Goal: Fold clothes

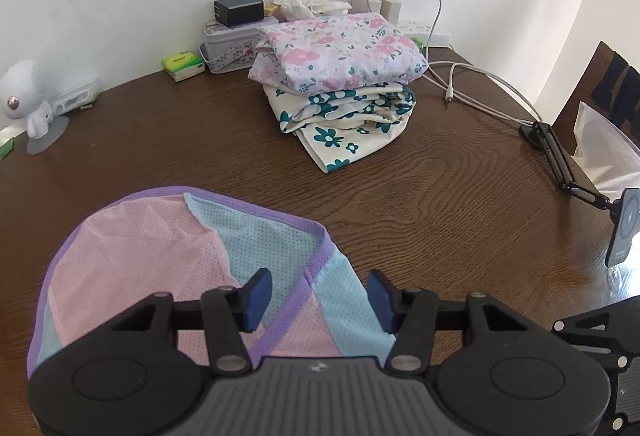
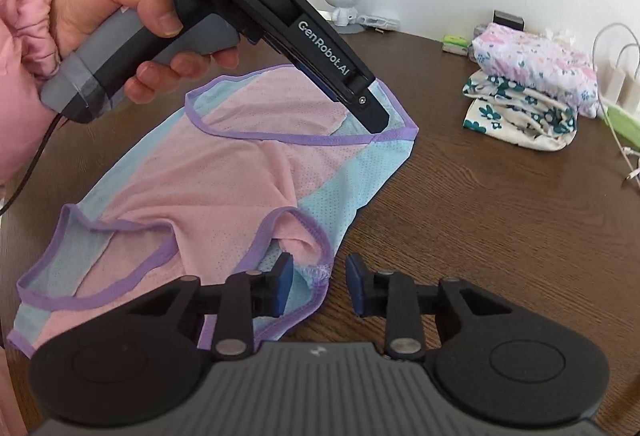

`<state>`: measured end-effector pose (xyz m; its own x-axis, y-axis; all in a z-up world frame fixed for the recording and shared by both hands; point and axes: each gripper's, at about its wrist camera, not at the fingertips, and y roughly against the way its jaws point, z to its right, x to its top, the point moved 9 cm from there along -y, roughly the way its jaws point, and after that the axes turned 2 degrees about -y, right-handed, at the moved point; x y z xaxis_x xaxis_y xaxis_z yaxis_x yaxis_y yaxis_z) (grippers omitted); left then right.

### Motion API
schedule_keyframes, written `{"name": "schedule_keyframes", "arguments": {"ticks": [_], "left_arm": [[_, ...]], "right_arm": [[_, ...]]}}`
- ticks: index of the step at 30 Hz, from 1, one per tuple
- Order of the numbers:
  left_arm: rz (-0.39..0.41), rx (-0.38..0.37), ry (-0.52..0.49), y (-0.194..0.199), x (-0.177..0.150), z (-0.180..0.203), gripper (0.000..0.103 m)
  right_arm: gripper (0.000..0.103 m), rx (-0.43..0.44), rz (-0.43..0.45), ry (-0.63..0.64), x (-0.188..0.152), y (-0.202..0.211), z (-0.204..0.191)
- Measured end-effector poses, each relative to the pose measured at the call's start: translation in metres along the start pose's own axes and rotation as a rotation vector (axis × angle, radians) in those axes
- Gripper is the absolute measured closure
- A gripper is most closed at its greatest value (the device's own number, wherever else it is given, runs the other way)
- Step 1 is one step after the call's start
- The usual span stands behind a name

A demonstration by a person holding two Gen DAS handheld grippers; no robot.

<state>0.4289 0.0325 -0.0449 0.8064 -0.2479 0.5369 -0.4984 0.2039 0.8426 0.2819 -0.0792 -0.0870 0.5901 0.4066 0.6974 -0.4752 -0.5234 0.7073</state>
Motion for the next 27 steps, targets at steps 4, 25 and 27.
{"name": "schedule_keyframes", "arguments": {"ticks": [4,25,27], "left_arm": [[-0.015,-0.016,-0.008,-0.021,0.009,-0.001,0.066],[0.043,-0.030,-0.001,-0.041,0.025,-0.009,0.102],[0.052,-0.008,0.025,-0.041,0.030,-0.015,0.102]], "right_arm": [[0.079,0.033,0.000,-0.011,0.000,-0.006,0.006],[0.093,-0.070,0.060,0.211,0.001,0.000,-0.014],[0.093,-0.103,0.066,0.312,-0.006,0.004,-0.024]]}}
